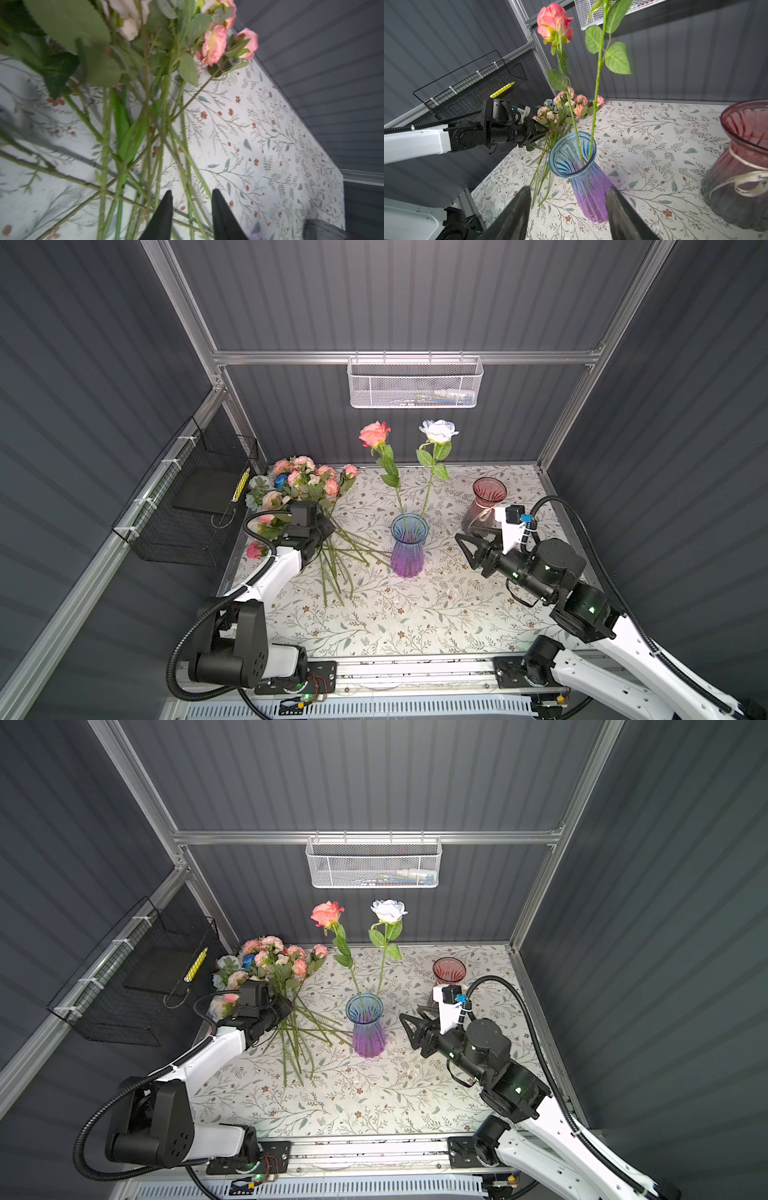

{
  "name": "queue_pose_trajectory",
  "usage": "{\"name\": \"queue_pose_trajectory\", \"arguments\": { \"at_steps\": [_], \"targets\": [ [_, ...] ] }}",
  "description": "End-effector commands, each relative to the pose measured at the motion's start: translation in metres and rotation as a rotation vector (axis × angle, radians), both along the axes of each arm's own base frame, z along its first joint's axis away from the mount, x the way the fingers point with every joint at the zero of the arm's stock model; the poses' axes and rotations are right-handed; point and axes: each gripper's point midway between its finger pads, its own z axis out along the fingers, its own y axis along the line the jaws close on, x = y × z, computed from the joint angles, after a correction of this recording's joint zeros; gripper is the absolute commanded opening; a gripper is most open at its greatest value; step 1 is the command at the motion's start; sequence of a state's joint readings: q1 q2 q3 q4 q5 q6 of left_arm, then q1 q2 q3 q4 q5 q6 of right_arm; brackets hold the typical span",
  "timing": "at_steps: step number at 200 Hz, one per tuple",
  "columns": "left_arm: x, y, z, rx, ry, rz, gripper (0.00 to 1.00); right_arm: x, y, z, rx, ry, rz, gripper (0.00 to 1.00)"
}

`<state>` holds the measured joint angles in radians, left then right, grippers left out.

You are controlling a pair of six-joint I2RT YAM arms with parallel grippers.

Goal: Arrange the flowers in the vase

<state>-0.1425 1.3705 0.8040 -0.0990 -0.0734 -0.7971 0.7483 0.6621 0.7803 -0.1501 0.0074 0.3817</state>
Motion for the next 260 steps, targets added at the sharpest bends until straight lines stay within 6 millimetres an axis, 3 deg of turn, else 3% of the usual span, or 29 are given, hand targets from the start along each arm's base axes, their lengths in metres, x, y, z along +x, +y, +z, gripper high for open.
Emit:
{"name": "queue_pose_trajectory", "arguments": {
  "at_steps": [1,34,66,89,143,159,197,231,260],
  "targets": [
    [-0.012,0.014,-0.024,0.044,0.084,0.028,0.33,-0.001,-0.004,0.002,0.004,-0.011,-0.009,0.6],
    [-0.005,0.008,-0.038,0.026,0.097,-0.002,0.32,-0.002,-0.005,0.004,0.005,-0.016,-0.01,0.6],
    [0.005,0.003,-0.036,0.016,0.069,-0.021,0.32,-0.002,-0.006,0.004,0.004,-0.016,-0.013,0.6],
    [0.006,0.005,-0.042,0.036,0.097,-0.019,0.23,-0.001,-0.006,0.004,0.004,-0.016,-0.016,0.6],
    [0.004,0.01,-0.059,0.066,0.145,-0.006,0.24,0.0,-0.005,0.003,0.001,-0.015,-0.014,0.6],
    [0.007,0.01,-0.057,0.06,0.132,-0.003,0.18,0.0,-0.005,0.004,0.002,-0.015,-0.014,0.6],
    [0.009,0.009,-0.027,0.043,0.055,0.003,0.0,0.0,-0.006,0.004,0.002,-0.014,-0.016,0.6],
    [0.002,0.009,0.016,0.037,-0.026,-0.008,0.0,0.0,-0.006,0.006,0.009,-0.017,-0.016,0.6],
    [-0.006,0.001,0.07,0.007,-0.145,-0.039,0.0,0.0,-0.006,0.009,0.016,-0.021,-0.014,0.6]
  ]
}}
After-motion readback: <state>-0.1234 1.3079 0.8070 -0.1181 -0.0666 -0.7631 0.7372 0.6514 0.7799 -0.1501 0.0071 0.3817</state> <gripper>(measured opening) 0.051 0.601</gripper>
